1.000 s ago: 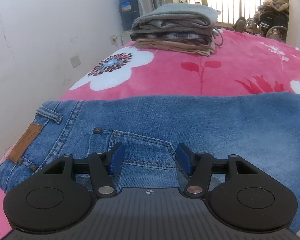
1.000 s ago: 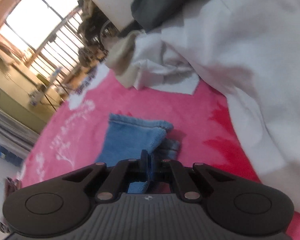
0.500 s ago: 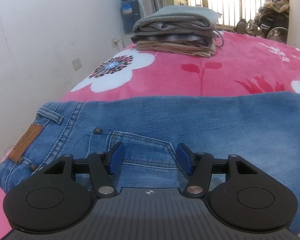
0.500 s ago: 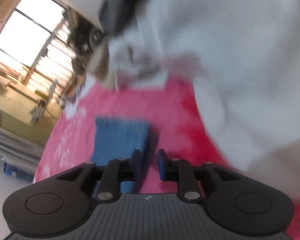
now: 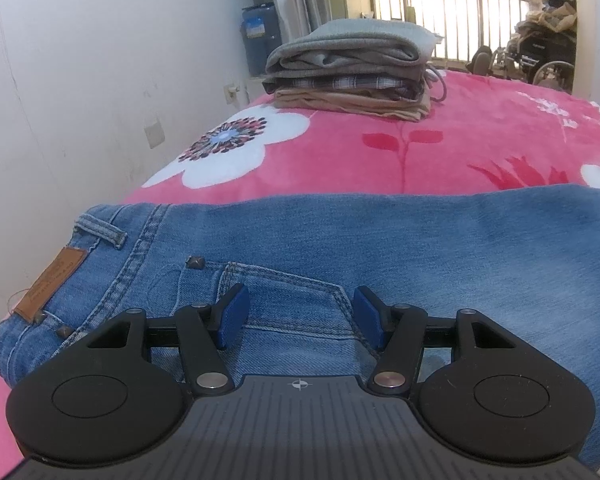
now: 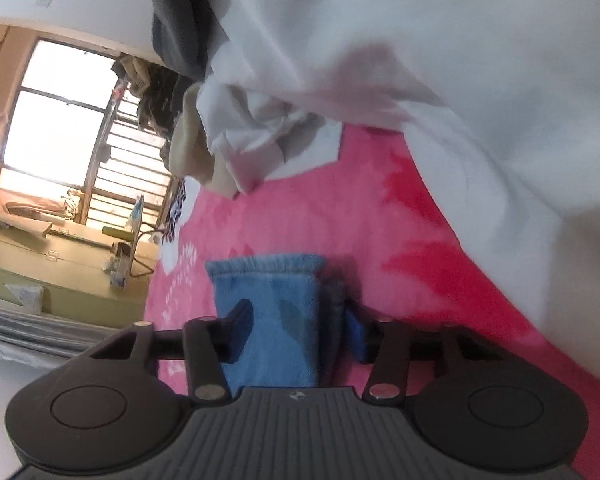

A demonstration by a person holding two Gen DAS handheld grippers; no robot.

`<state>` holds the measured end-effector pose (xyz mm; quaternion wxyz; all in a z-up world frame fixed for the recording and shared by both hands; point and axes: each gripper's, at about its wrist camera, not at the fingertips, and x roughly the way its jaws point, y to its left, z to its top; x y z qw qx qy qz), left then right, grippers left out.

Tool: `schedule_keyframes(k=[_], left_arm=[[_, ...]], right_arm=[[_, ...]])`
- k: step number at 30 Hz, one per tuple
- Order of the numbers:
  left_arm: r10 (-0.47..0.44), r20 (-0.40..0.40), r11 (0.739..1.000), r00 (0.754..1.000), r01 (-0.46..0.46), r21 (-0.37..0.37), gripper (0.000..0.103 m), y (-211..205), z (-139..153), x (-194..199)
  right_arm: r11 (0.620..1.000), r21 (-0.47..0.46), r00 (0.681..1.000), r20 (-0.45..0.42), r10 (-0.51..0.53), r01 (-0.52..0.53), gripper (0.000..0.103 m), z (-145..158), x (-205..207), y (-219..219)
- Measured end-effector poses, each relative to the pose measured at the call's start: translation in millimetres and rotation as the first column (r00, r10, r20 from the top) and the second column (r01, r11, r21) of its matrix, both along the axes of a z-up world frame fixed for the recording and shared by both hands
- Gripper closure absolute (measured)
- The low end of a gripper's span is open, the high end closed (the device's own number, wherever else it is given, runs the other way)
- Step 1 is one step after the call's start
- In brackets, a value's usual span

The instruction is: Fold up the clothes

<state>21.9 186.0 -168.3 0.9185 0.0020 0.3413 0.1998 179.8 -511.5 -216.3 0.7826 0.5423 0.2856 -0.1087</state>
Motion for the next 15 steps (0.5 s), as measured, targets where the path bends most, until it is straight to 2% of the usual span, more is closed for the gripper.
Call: schedule_keyframes(k=[1, 2, 3, 4, 6, 10, 15], left_arm=[[-0.003, 0.004, 1.000, 1.000, 0.003, 0.000, 0.044, 0.3, -0.4, -0.6], [-0.005, 0.007, 1.000, 1.000, 0.005, 0.000, 0.044, 0.6, -0.6, -1.0], [-0.007, 0.009, 1.000, 1.000, 0.007, -0.001, 0.044, 0.9, -0.6, -1.2], [-0.008, 0.010, 1.000, 1.000, 0.008, -0.002, 0.044, 1.3, -0.5, -1.3], [-0.008, 0.012, 1.000, 1.000, 0.008, -0.003, 0.044, 1.5, -0.6, -1.2], [-0.007, 0.022, 1.000, 1.000, 0.007, -0.002, 0.044, 1.1, -1.8, -2.8], [-0.008, 0.036, 1.000, 0.999, 0.008, -0.002, 0.044, 1.4, -3.0, -4.5]], right_arm=[[1.000, -0.026, 1.000, -0.005, -0.001, 0.001, 0.076, 0.1, 1.5, 2.2], [0.999, -0.048, 1.000, -0.003, 0.000, 0.000, 0.080, 2.0, 1.9, 4.9], [0.998, -0.066, 1.000, 0.006, 0.005, -0.005, 0.089, 5.5, 1.4, 8.0], [0.996, -0.085, 1.000, 0.015, 0.010, -0.009, 0.091, 9.1, 1.0, 11.0], [0.993, -0.117, 0.998, 0.051, 0.024, -0.018, 0.092, 23.4, -2.4, 17.4], [0.983, -0.165, 0.984, 0.144, 0.104, -0.080, 0.092, 71.8, -13.2, 39.7], [0.957, -0.206, 0.925, 0.279, 0.257, -0.204, 0.092, 140.8, -25.2, 94.7]])
